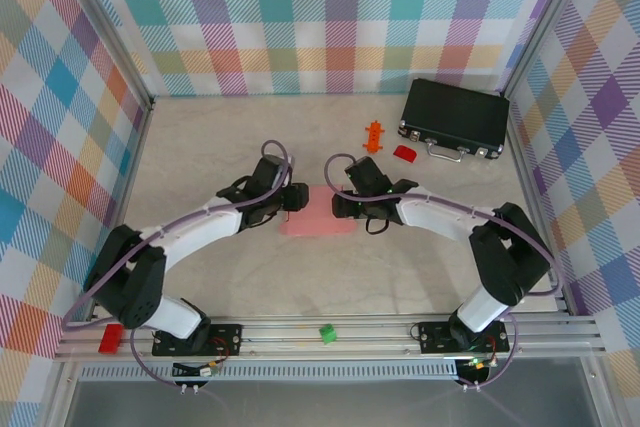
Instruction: Fold the paper box
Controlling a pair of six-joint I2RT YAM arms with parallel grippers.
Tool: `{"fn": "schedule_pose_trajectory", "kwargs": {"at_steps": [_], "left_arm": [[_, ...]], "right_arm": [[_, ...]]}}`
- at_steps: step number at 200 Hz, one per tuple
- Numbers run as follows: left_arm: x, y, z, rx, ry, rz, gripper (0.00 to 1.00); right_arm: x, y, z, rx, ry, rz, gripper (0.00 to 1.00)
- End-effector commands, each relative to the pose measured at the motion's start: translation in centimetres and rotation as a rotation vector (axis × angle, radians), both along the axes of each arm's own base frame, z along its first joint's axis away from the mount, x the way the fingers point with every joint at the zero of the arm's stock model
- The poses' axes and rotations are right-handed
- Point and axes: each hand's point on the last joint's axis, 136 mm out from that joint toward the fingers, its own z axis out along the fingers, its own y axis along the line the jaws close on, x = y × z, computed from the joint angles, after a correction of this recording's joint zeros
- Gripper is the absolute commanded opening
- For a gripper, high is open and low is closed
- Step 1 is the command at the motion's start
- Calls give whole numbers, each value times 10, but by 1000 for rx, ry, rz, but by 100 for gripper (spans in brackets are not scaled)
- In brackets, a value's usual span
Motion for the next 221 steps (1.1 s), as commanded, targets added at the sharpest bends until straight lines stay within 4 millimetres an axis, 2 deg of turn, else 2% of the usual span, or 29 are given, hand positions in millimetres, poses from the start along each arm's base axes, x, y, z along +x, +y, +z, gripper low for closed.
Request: {"fn": "schedule_pose_trajectory", "kwargs": {"at_steps": [1, 44, 83, 143, 167, 221], "left_arm": [[-9, 19, -18, 63, 18, 40, 53], [-26, 11, -54, 20, 114, -15, 53], [-33, 6, -75, -7, 169, -29, 50], [-37, 1, -76, -51, 173, -38, 40], [-42, -4, -76, -92, 201, -39, 36], [-57, -7, -74, -203, 261, 34, 36]], "right_arm": [[3, 11, -1, 29, 17, 45, 58], [-2, 15, -14, 34, 60, 69, 52], [-4, 19, -27, 22, 99, 88, 45], [1, 20, -37, -38, 120, 124, 34], [4, 22, -41, -78, 121, 169, 33], [21, 33, -48, -159, 102, 289, 34]]}}
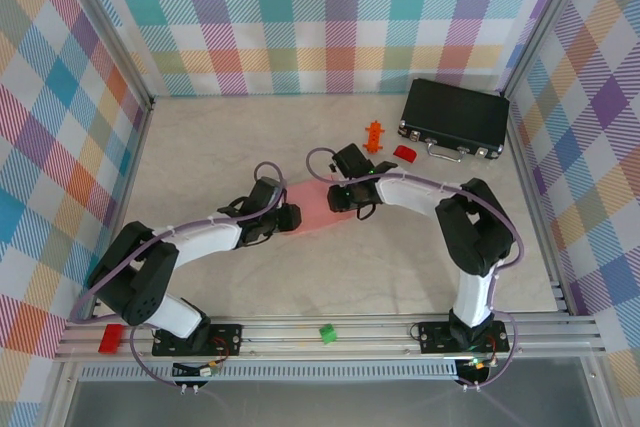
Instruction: Fold the paper box
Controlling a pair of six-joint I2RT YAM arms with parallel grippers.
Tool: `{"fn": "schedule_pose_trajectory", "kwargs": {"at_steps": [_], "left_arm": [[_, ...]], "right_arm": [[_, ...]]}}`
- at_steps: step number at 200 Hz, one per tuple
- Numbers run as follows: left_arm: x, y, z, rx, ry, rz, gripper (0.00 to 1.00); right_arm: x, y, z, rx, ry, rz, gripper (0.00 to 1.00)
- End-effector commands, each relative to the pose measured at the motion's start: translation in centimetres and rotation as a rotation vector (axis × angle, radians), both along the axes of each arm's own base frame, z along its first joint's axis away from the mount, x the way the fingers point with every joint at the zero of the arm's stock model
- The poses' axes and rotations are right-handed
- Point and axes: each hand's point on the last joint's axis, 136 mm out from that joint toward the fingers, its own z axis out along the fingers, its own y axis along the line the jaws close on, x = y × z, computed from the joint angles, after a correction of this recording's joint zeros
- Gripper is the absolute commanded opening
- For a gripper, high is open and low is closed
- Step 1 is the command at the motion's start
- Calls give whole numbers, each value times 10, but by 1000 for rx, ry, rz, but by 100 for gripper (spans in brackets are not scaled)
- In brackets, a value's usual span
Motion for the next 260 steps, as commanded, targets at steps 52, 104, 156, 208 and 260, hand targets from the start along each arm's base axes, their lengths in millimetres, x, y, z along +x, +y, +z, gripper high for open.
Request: {"fn": "schedule_pose_trajectory", "kwargs": {"at_steps": [52, 104, 156, 208, 260], "left_arm": [[-37, -24, -4, -218, 150, 21, 39], [-33, 6, 38, -76, 34, 44, 65], [7, 48, 69, 172, -92, 2, 82], [71, 24, 53, 125, -58, -205, 81], [87, 3, 19, 54, 47, -307, 65]], "right_arm": [[21, 10, -14, -153, -45, 204, 39], [45, 2, 54, -16, -120, 59, 53], [26, -21, 84, 160, -70, -112, 61], [-18, -18, 63, 428, 101, -256, 64], [-35, 3, 39, 605, 194, -238, 63]]}}
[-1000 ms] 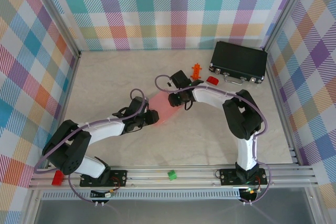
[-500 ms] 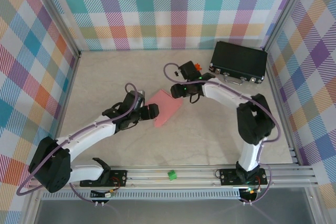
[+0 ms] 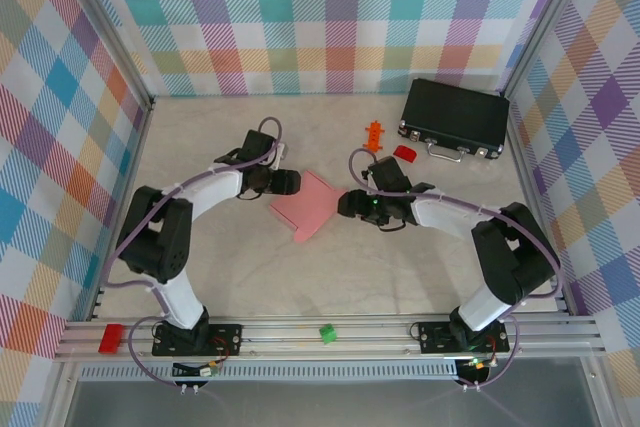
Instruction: Fold the paper box
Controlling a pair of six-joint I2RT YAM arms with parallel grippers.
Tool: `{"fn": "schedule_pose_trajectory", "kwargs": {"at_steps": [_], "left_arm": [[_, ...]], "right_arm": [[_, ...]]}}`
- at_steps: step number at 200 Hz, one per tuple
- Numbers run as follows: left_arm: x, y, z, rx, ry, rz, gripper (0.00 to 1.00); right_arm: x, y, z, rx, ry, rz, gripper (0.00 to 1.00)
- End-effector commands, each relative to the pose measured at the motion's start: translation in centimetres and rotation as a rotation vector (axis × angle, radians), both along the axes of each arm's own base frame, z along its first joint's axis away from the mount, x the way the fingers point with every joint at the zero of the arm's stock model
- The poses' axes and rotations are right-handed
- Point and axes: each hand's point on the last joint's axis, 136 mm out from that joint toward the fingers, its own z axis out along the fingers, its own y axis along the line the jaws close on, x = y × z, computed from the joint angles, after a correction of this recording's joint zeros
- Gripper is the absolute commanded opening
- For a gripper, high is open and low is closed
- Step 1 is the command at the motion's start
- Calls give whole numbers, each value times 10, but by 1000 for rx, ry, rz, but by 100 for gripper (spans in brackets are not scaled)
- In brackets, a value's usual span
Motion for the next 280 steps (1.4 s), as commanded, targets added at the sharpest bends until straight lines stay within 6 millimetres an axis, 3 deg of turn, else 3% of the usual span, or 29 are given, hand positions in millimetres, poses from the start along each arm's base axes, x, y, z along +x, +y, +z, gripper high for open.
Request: {"fn": "schedule_pose_trajectory", "kwargs": {"at_steps": [1, 50, 113, 148, 214, 280], "left_arm": [[-5, -14, 2, -60, 29, -97, 64], [-30, -11, -10, -115, 107, -35, 55], [-62, -10, 4, -280, 114, 142, 49], [-64, -3, 16, -289, 86, 195, 53], [-53, -9, -4, -217, 97, 109, 53], [-67, -11, -7, -264, 135, 124, 40]], "right_arm": [[8, 30, 23, 197, -36, 17, 63], [13, 38, 6, 193, -12, 26, 64], [18, 38, 1, 149, -26, 53, 65], [10, 40, 2, 165, -14, 90, 65], [6, 52, -3, 267, 24, 91, 61], [13, 51, -15, 253, 36, 35, 57]]}}
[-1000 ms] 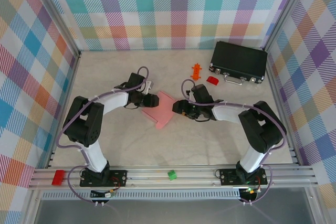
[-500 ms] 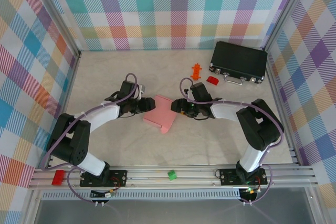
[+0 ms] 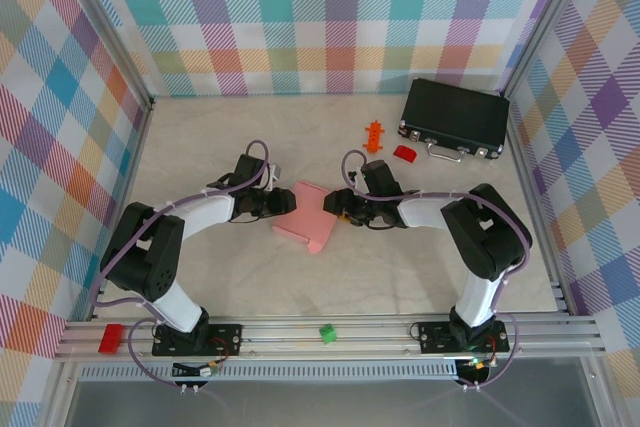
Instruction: Fold the paper box
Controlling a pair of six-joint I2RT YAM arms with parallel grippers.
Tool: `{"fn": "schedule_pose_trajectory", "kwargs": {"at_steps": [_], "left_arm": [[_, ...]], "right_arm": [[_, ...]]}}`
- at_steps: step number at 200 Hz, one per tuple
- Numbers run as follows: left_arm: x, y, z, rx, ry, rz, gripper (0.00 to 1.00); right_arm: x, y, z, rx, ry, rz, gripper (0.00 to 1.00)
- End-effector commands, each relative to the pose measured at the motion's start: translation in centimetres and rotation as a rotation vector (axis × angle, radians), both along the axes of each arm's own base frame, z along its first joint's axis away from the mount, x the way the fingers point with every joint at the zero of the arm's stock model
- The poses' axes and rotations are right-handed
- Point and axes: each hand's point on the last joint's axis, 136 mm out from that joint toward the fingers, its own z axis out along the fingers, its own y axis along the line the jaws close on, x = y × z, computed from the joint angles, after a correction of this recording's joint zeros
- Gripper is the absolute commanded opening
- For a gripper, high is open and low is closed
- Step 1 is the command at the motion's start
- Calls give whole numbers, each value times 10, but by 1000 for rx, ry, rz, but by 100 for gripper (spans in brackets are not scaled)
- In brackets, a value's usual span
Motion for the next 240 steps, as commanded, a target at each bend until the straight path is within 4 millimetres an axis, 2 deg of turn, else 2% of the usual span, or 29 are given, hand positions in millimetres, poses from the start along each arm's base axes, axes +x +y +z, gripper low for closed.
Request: {"fn": "schedule_pose_trajectory", "kwargs": {"at_steps": [1, 30, 57, 106, 119, 196, 225, 240], "left_arm": [[-8, -5, 8, -39, -2, -4, 40], [-20, -4, 6, -74, 16, 40, 34], [-27, 4, 0, -81, 24, 110, 33], [-27, 11, -9, -55, 28, 152, 32], [-26, 13, -12, -45, 34, 159, 29], [-24, 14, -25, -28, 68, 180, 26], [-26, 12, -35, -30, 93, 175, 26], [-26, 10, -38, -43, 102, 173, 26]], "right_arm": [[0, 3, 0, 15, -7, -9, 57], [0, 12, 1, 54, -3, 27, 50], [-1, 15, 1, 81, -4, 37, 47], [-8, 21, 7, 149, -14, 86, 41], [-10, 23, 8, 157, -12, 99, 40], [-11, 29, -3, 191, 19, 104, 38], [-12, 34, 1, 234, 21, 121, 38], [-10, 37, 13, 273, -21, 131, 37]]}}
